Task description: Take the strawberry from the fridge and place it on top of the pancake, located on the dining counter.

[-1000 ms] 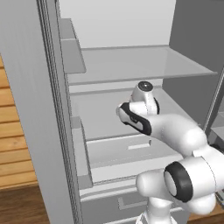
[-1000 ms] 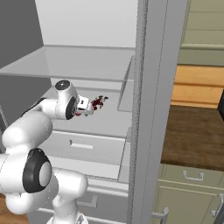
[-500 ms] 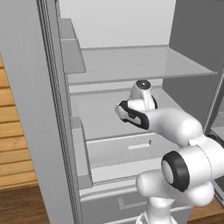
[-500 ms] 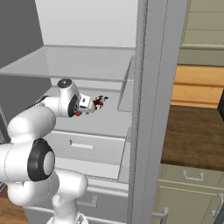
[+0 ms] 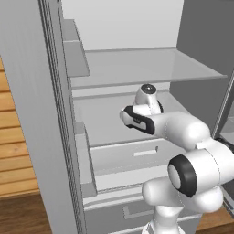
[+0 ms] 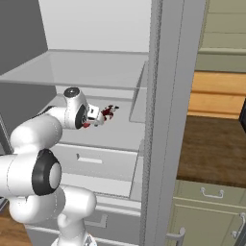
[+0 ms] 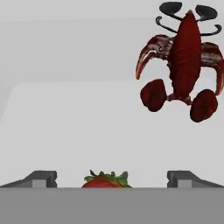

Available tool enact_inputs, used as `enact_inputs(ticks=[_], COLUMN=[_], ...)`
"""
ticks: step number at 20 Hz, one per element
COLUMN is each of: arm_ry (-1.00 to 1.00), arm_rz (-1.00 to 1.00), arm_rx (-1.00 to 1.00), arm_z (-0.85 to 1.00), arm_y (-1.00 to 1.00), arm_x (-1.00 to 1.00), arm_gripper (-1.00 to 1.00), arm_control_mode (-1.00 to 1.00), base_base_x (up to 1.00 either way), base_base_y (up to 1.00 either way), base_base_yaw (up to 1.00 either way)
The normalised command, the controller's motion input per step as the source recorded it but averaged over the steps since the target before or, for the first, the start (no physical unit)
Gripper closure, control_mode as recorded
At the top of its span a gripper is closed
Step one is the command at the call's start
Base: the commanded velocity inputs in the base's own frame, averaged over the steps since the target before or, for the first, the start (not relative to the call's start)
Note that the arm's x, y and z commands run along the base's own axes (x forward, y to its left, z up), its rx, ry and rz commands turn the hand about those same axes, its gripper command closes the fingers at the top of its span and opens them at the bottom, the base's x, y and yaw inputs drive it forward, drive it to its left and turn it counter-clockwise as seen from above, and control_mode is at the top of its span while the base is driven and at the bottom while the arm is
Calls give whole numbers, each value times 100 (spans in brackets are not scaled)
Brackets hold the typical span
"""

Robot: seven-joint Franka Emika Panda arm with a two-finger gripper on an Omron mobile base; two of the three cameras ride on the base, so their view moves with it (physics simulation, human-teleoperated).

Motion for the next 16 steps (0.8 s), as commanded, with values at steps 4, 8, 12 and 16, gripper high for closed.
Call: enact_inputs(ticks=[4, 8, 12, 16], arm_ry=[0, 0, 0, 0], arm_rz=[0, 0, 0, 0], arm_rx=[0, 0, 0, 0], arm_z=[-8, -8, -7, -4], arm_y=[0, 0, 0, 0], arm_x=[-3, -18, -26, -17], arm_gripper=[-100, 100, 100, 100], arm_control_mode=[-100, -100, -100, -100], base_base_x=[0, 0, 0, 0], base_base_y=[0, 0, 0, 0], base_base_yaw=[0, 0, 0, 0])
